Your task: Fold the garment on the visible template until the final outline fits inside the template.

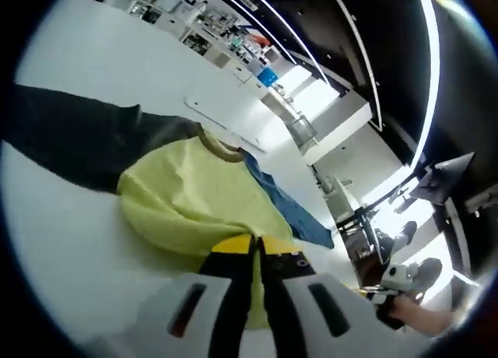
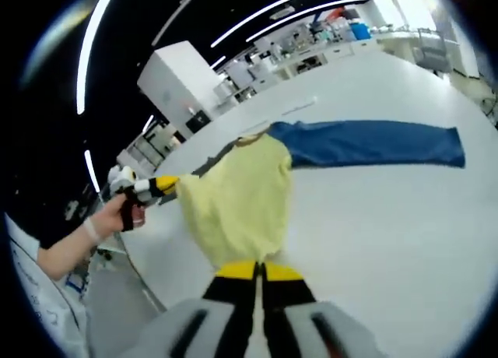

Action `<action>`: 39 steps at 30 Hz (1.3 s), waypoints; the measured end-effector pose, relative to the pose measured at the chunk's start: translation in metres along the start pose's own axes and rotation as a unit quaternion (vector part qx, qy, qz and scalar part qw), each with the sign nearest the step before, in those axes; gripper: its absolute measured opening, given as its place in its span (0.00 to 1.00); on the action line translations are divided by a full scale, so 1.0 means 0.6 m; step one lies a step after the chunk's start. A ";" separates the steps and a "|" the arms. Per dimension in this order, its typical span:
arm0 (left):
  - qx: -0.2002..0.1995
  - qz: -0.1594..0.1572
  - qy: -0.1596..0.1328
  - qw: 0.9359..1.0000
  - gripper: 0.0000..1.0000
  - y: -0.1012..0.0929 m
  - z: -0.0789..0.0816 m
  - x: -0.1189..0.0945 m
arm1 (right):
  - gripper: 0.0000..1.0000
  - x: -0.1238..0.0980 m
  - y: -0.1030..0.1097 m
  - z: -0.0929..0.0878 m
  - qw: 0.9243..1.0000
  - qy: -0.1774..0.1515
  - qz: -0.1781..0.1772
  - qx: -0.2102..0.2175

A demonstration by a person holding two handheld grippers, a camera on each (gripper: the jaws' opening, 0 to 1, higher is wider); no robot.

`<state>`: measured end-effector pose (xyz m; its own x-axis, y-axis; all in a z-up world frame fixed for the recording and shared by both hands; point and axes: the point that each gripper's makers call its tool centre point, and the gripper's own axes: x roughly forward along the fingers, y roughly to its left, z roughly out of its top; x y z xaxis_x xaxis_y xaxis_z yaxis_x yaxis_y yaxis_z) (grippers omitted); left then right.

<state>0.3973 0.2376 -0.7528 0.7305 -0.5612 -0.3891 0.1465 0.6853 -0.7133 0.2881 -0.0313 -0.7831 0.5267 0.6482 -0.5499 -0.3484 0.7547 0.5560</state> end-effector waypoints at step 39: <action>0.129 0.031 0.039 0.990 0.20 0.049 0.029 0.148 | 0.00 0.033 -0.073 0.066 0.995 -0.050 -0.030 0.082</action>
<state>0.4783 0.2163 -0.7983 0.6906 -0.5422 -0.4787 0.2758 0.8093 -0.5186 0.3446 -0.0557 -0.7934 0.6202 0.5830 -0.5248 -0.1865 0.7594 0.6233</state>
